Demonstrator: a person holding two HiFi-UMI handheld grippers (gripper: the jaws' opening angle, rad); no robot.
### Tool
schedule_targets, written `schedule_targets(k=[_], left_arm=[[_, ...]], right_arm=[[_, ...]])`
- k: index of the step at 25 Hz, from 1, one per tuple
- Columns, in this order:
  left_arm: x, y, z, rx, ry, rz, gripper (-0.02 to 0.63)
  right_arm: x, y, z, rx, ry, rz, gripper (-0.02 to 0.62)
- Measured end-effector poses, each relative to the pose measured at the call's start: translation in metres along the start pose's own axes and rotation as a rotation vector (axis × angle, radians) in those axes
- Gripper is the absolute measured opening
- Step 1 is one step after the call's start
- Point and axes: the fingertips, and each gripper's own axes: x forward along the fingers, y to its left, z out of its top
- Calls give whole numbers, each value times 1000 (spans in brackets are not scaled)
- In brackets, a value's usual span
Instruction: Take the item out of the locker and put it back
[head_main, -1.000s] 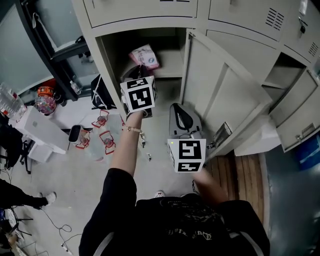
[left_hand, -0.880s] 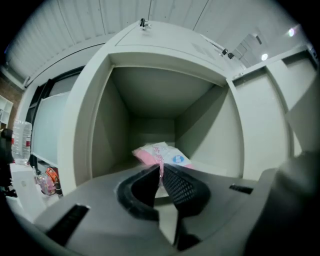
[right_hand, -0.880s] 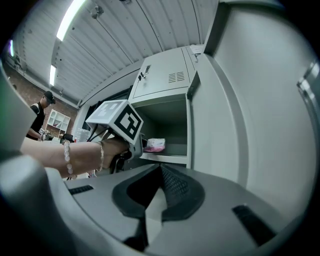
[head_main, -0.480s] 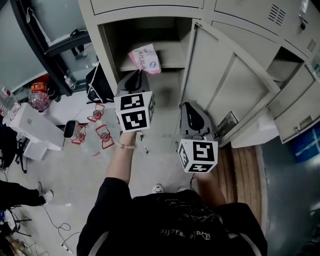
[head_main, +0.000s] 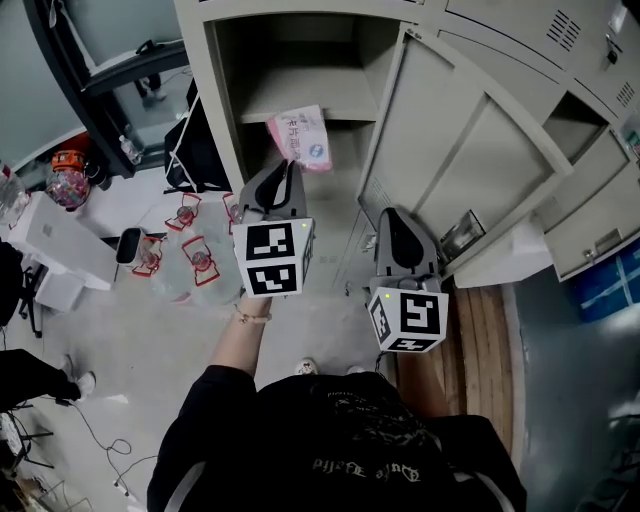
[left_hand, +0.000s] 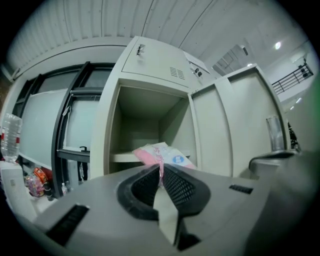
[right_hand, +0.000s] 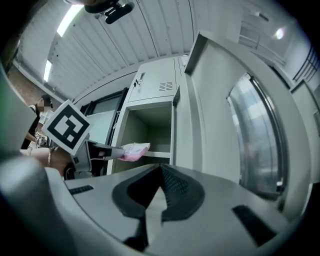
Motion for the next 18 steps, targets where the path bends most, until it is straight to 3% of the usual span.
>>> schedule_targets(k=[13, 18], left_arm=[[-37, -17, -49, 24, 54, -54, 25], [-56, -26, -60, -14, 55, -100, 25]], right_arm=[[-14, 9, -29, 27, 57, 10, 5], [-28, 15, -34, 25, 52, 7, 5]])
